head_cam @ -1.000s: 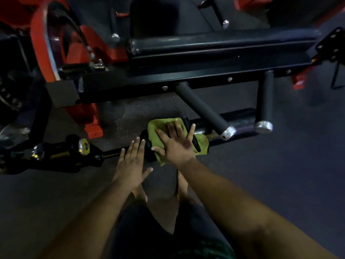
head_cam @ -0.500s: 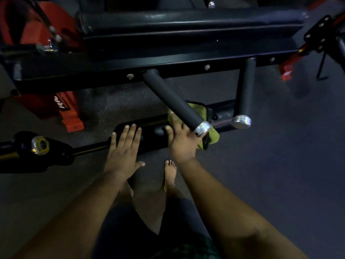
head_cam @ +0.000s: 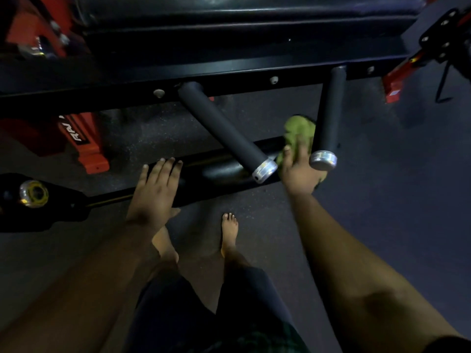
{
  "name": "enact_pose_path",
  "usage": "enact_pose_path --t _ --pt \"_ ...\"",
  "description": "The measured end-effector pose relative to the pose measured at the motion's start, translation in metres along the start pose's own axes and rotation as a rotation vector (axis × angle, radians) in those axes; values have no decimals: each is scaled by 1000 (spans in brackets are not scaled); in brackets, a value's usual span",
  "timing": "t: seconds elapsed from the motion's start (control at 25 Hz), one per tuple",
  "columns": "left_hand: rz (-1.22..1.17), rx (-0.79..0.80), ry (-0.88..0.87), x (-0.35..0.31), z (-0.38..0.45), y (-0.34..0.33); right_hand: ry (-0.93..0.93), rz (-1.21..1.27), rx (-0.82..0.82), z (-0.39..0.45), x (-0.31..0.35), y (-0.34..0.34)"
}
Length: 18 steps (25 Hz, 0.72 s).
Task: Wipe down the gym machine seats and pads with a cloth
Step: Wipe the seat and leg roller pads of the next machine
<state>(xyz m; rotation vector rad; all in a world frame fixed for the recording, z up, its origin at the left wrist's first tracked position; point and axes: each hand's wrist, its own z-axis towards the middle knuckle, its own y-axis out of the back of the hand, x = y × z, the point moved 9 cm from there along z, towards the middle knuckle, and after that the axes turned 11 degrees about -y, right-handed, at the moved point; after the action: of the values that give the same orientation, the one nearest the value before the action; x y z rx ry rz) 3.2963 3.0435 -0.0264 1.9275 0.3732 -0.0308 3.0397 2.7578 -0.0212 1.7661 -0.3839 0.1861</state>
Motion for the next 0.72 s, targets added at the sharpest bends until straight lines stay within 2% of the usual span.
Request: enact_pose_path --t 0.16,0.2,0.28,0.32,0.44,0.52,0.6,0.68,0.72 --pt "-225 174 -57 30 30 10 462 -204 130 -145 88 -54" --pt "-235 213 -67 34 35 12 499 -185 227 -149 94 -60" --pt "-179 189 -59 35 32 14 499 -52 328 -122 87 -44" --pt "-157 116 -54 31 23 15 498 -62 312 -103 77 -26" --pt "-163 -132 -33 0 -28 7 439 -280 84 -37 30 17" --pt "-121 -132 18 -6 -39 -5 239 -166 8 -27 14 16" --pt "-108 -115 69 -3 -31 -6 195 -89 -60 -68 30 -4" --pt "-130 -98 66 6 -18 -1 338 -107 -59 -129 58 -30" --pt "-147 -74 49 13 -9 3 420 -140 2 -157 71 -44"
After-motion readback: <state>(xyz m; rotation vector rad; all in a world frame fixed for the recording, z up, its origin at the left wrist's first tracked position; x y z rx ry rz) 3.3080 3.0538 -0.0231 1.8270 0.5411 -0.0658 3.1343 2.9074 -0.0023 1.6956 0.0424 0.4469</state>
